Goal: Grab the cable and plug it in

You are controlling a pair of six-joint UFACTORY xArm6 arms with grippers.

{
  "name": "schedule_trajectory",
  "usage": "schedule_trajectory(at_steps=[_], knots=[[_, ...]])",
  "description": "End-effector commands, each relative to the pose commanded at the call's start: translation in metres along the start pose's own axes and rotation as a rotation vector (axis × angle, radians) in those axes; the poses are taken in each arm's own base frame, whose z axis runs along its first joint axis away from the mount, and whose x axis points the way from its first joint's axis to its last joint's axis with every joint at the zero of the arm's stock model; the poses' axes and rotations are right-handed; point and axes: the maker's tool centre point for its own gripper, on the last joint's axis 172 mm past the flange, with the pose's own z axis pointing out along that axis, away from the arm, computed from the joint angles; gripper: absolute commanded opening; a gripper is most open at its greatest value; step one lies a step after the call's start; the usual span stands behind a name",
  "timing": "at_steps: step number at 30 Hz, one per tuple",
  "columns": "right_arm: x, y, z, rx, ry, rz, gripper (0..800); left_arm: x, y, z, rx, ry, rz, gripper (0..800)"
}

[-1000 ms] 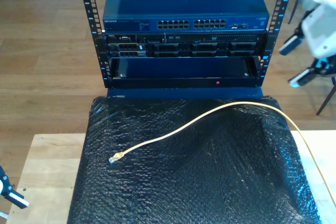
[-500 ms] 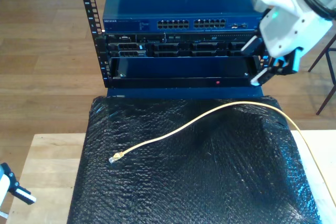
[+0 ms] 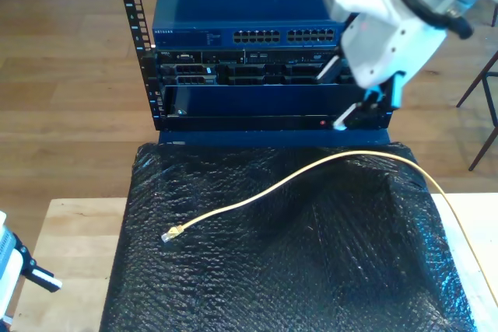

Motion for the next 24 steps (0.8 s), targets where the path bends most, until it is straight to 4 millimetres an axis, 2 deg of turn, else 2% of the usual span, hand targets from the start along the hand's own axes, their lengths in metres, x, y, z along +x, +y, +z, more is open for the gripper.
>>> schedule_trajectory(at_steps=[5, 9, 24], knots=[[0.026, -0.006, 0.015, 0.023, -0.002, -0.047, 797, 0.002, -0.004, 0.000, 0.006, -0.007, -0.022, 800], [0.040, -0.003, 0.024, 0.015, -0.006, -0.075, 797, 0.001, -0.007, 0.000, 0.012, -0.016, -0.049, 800], [0.074, -0.010, 0.090, 0.091, -0.018, -0.154, 796, -0.002, -0.012, -0.001, 0.029, -0.024, -0.055, 800]])
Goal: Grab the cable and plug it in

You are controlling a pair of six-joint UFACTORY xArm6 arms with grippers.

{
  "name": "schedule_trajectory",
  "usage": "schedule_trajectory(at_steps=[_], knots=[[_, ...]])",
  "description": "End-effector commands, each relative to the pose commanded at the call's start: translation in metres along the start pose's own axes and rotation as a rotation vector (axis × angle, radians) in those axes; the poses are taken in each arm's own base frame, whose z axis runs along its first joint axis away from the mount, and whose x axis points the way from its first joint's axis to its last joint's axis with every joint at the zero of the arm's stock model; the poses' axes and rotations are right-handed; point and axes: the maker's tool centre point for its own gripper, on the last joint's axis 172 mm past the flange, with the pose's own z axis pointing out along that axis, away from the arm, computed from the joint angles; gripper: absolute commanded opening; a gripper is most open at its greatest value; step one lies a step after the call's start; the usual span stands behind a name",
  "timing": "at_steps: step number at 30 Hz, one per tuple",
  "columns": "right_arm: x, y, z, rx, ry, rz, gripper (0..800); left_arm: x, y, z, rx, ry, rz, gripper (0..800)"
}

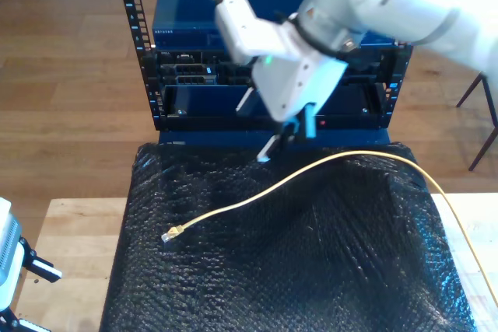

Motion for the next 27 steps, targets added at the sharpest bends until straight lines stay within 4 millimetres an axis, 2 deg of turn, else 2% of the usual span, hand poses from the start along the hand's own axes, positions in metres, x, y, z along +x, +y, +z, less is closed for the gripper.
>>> schedule_trajectory(at_steps=[8, 11, 16, 21, 27], knots=[[-0.010, 0.009, 0.037, 0.025, -0.143, -0.028, 796, -0.001, 0.000, 0.002, -0.006, 0.004, -0.004, 800], [-0.011, 0.013, 0.045, 0.034, -0.155, -0.024, 796, -0.001, 0.000, 0.003, -0.009, 0.006, -0.006, 800], [0.009, 0.018, 0.072, 0.050, -0.171, -0.066, 796, -0.005, -0.001, 0.005, -0.006, 0.004, -0.011, 800], [0.001, 0.027, 0.086, 0.045, -0.266, -0.065, 796, -0.008, -0.001, 0.011, -0.006, 0.001, -0.016, 800], [0.012, 0.023, 0.112, 0.070, -0.368, -0.140, 796, -0.009, -0.002, 0.012, -0.006, 0.003, -0.019, 800]])
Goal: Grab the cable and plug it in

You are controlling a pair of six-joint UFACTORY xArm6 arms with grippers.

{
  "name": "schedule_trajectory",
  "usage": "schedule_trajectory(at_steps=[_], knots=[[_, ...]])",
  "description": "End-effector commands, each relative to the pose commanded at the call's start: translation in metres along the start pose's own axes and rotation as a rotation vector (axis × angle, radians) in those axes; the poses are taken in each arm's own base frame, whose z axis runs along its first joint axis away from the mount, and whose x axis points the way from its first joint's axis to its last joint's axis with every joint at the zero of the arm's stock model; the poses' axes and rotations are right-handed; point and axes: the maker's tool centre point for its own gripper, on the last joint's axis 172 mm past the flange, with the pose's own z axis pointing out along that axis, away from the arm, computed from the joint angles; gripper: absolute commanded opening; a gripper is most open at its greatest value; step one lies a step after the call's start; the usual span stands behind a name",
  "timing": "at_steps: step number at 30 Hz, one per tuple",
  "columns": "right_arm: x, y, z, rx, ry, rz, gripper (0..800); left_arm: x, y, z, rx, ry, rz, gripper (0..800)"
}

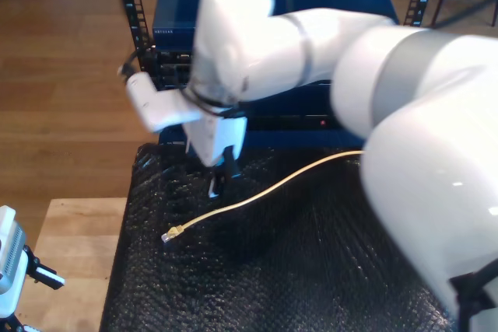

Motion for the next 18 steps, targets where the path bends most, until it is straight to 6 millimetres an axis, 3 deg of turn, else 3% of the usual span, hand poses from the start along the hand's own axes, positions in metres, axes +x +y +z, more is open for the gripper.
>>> schedule_trajectory(at_steps=[9, 18], knots=[[0.029, -0.008, 0.025, 0.007, -0.033, -0.063, 794, 0.000, 0.000, 0.000, 0.000, 0.000, -0.002, 800], [0.027, -0.015, 0.058, -0.007, -0.036, -0.054, 793, -0.001, 0.000, 0.001, -0.002, 0.001, -0.003, 800]])
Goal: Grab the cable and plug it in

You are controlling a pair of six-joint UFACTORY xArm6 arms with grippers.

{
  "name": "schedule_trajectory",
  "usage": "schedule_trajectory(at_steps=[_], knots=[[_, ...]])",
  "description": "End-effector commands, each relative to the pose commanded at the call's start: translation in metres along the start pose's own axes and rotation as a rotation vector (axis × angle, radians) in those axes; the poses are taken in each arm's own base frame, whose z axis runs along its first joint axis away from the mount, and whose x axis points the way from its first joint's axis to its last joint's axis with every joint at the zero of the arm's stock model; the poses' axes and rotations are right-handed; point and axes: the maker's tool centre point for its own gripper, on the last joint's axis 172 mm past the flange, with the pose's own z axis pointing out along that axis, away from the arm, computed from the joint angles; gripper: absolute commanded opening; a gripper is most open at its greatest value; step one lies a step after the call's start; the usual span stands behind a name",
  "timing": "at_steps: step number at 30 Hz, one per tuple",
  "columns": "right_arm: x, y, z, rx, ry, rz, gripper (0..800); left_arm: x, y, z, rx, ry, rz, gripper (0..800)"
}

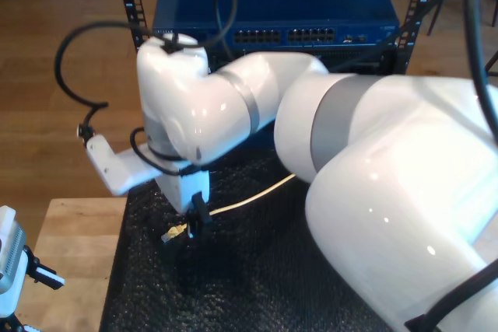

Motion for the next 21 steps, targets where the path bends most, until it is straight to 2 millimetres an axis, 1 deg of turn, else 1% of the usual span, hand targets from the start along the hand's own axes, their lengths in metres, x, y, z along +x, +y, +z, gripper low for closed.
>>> schedule_trajectory(at_steps=[11, 15, 19, 21], knots=[[0.004, -0.001, 0.025, -0.026, 0.002, 0.001, 786, 0.000, 0.000, 0.000, -0.001, 0.001, 0.000, 800], [0.004, 0.004, 0.025, -0.044, 0.005, 0.008, 778, 0.000, 0.000, 0.000, -0.001, 0.001, 0.000, 800], [0.004, 0.004, 0.030, -0.043, 0.003, 0.007, 768, 0.000, 0.000, 0.000, -0.001, 0.001, 0.002, 800], [0.004, 0.007, 0.030, -0.052, 0.004, 0.006, 748, 0.000, 0.000, 0.000, -0.001, 0.001, 0.002, 800]])
